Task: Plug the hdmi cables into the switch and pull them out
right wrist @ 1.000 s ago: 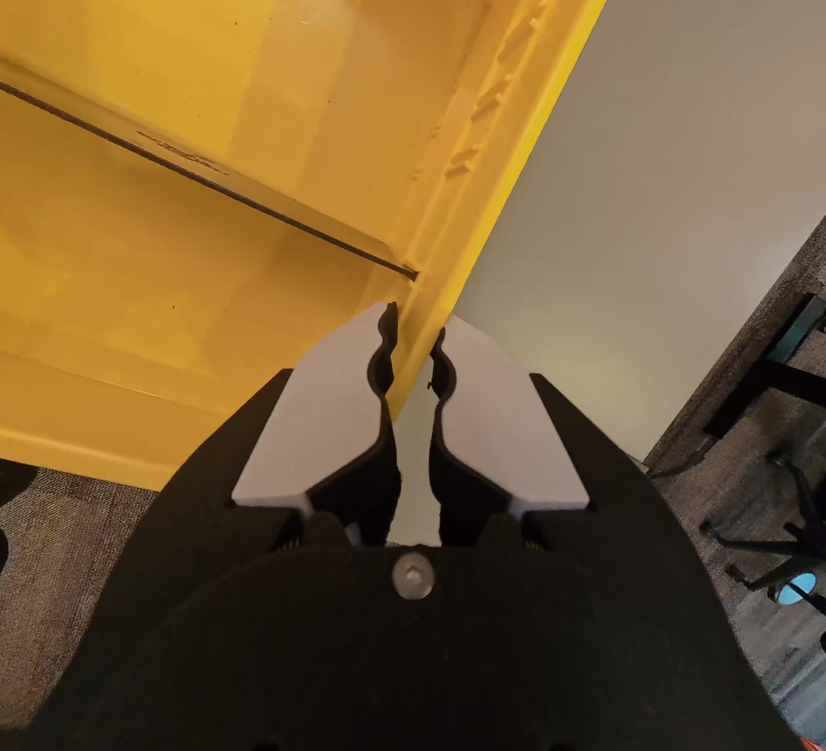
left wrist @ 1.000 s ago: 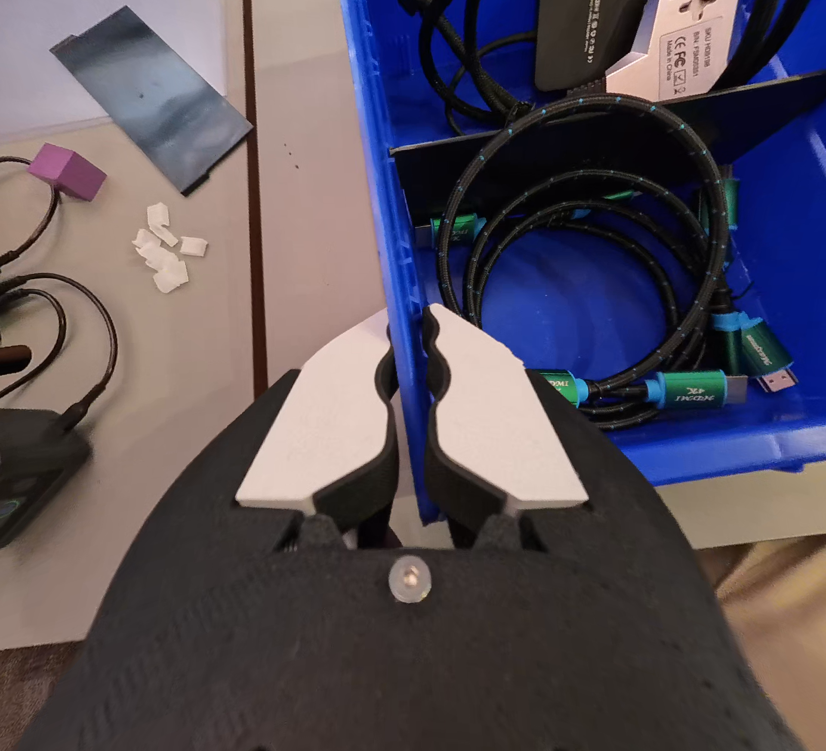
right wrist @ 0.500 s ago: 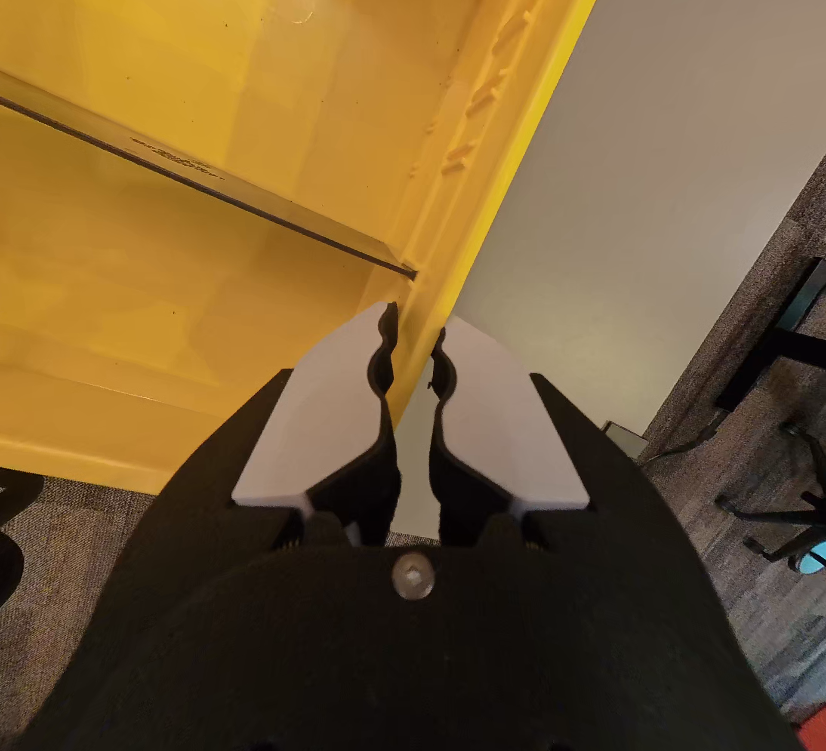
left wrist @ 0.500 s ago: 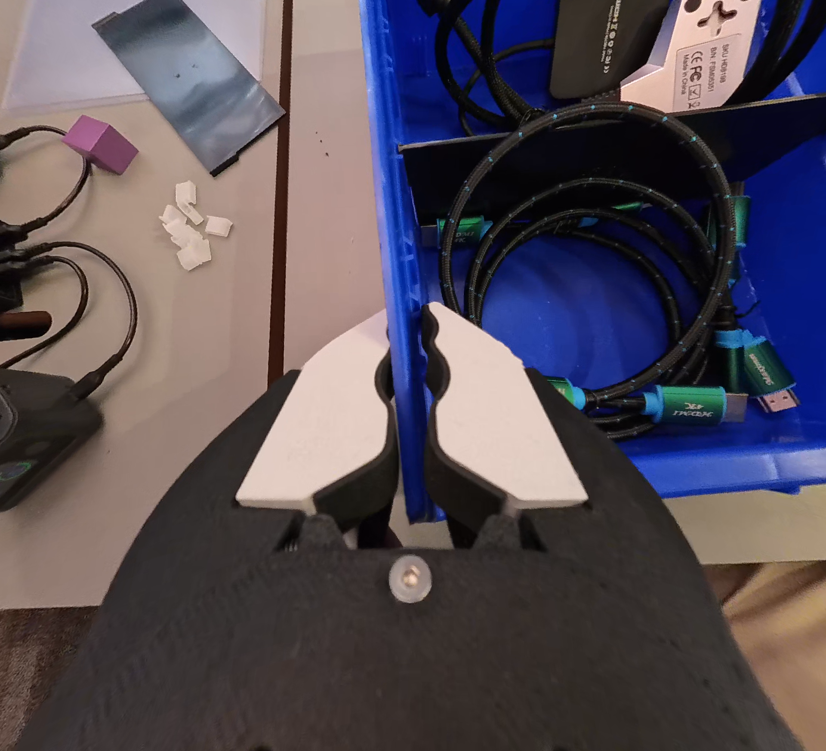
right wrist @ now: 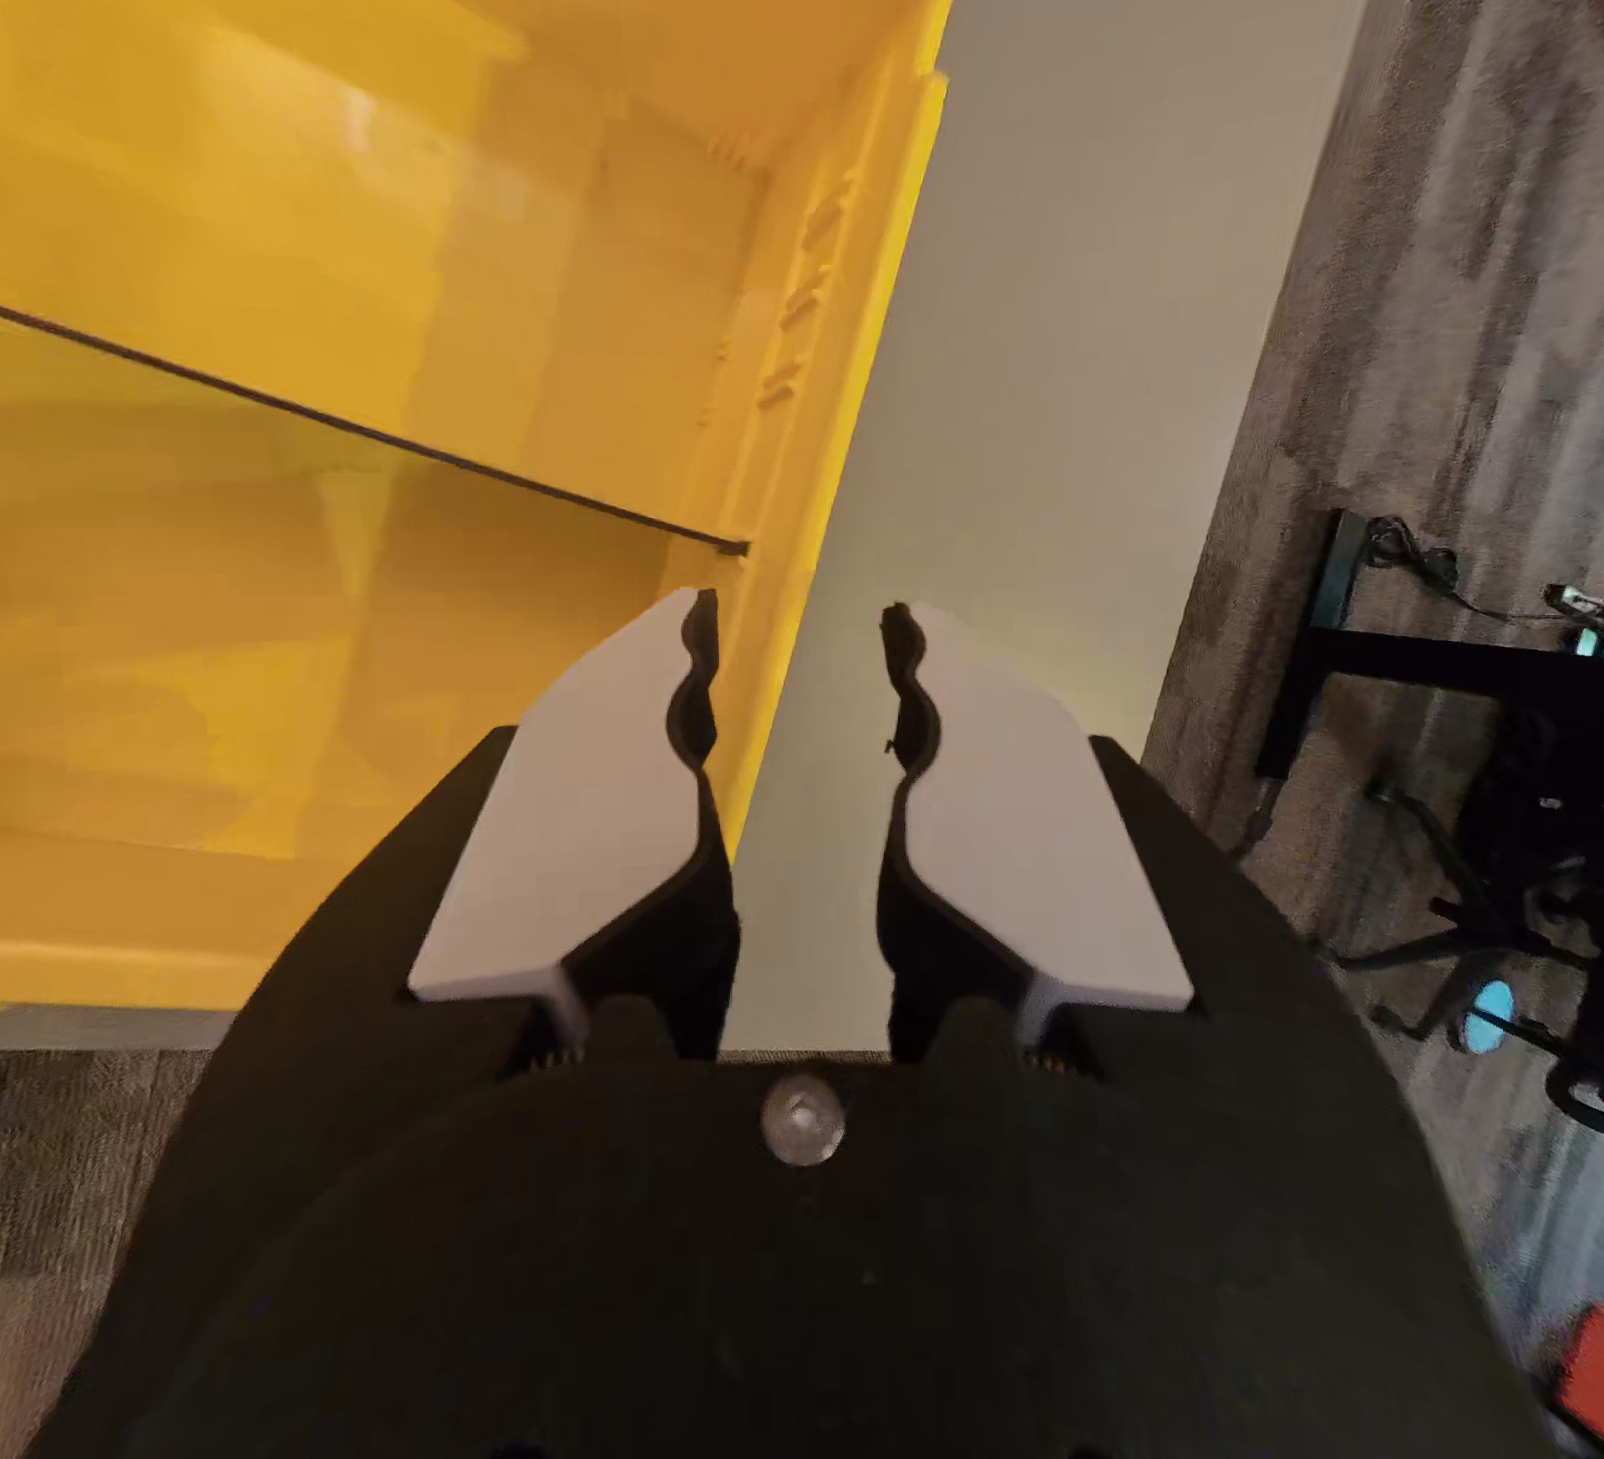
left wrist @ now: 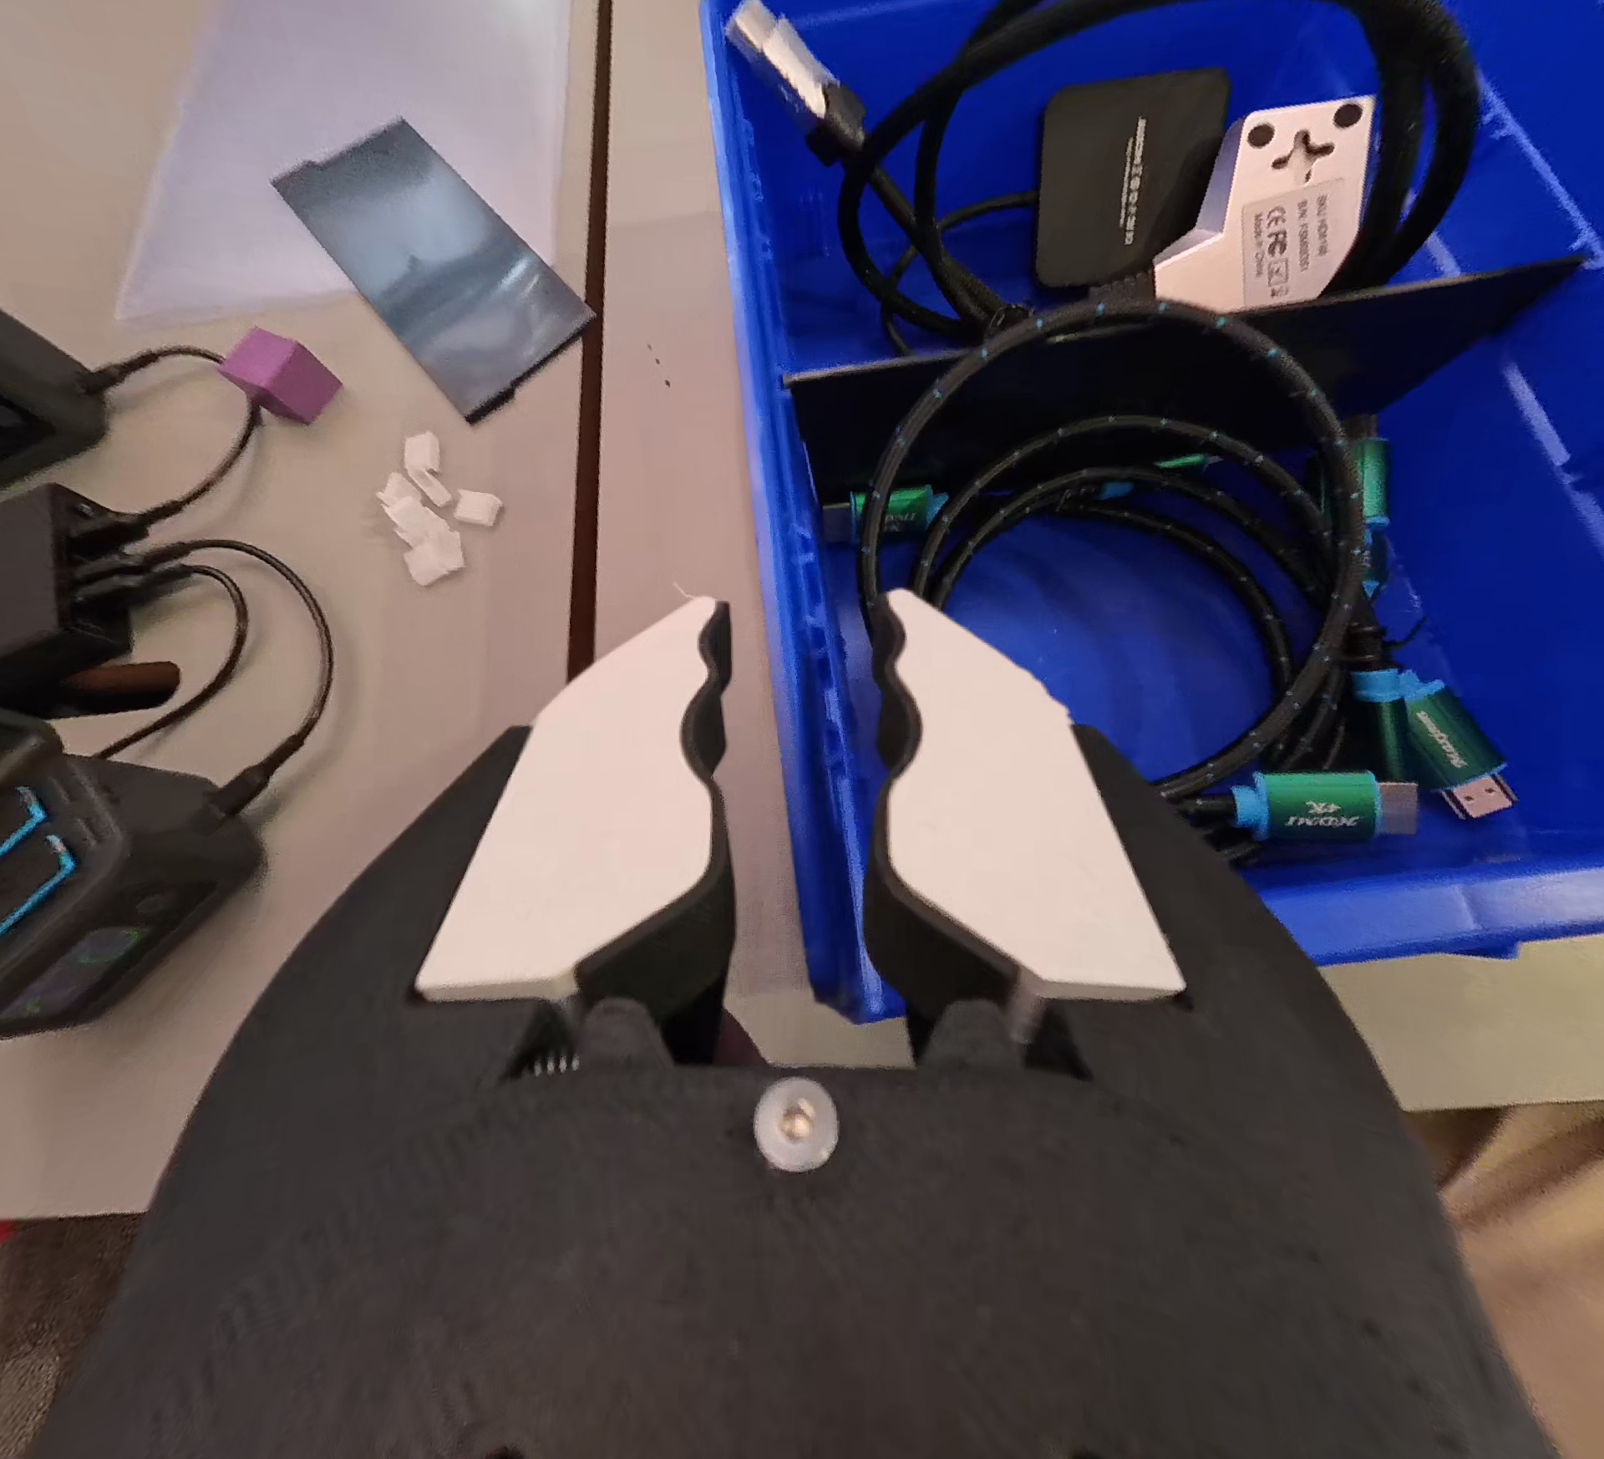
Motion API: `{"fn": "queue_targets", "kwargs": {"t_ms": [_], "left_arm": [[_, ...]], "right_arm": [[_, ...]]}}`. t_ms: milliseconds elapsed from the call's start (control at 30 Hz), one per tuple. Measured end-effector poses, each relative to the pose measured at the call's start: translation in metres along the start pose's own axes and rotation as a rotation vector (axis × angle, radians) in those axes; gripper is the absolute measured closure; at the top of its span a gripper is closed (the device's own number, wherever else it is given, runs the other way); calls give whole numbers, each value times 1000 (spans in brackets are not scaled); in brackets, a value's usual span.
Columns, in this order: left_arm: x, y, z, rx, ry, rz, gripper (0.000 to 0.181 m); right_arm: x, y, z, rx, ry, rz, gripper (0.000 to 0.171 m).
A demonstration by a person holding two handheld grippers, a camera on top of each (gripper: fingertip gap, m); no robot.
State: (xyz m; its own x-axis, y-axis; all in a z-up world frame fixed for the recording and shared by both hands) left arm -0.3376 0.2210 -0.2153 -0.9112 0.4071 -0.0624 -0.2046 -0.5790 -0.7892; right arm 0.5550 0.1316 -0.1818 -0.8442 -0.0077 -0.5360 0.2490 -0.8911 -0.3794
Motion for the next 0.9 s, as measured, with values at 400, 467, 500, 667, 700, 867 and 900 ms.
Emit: {"fn": "queue_targets", "kwargs": {"t_ms": [400,467,500,667,700,867,900], "left_arm": [[-96,-78,19,-218,83,-314,139],[-138,-88,16,-218,135,-432,138],[-163,-93,14,-227,170,-493,139],[-280,-107,-2,-252,387,-609,138],[-295,-106,-12,-221,399,-607,139],[-345,-79,-76,-51,466,-624,136],[-351,-74,-85,-28,492,-595,134]], "right_arm": [[113,-85,128,-412,-211,41,122],[154,-97,145,-444,-296,85,121],[177,-102,154,-464,-351,109,120],[275,-124,186,-511,-548,186,114],[291,-128,189,-513,-582,185,111],[359,-135,163,-442,-632,188,99],[369,-133,154,-419,-629,192,99]]}}
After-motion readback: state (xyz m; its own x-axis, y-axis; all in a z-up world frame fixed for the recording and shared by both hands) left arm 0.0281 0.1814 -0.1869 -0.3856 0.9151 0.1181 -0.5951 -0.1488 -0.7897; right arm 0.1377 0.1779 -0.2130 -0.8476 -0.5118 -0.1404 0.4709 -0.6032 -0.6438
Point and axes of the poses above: each gripper's, where its closed fingertips meet, z back along the fingers, y out of its underside, x = y × z across the jaws, the point moved 1 cm from there along z, back along the fingers, and after that the axes turned 13 degrees about y, right-handed, at the moved point
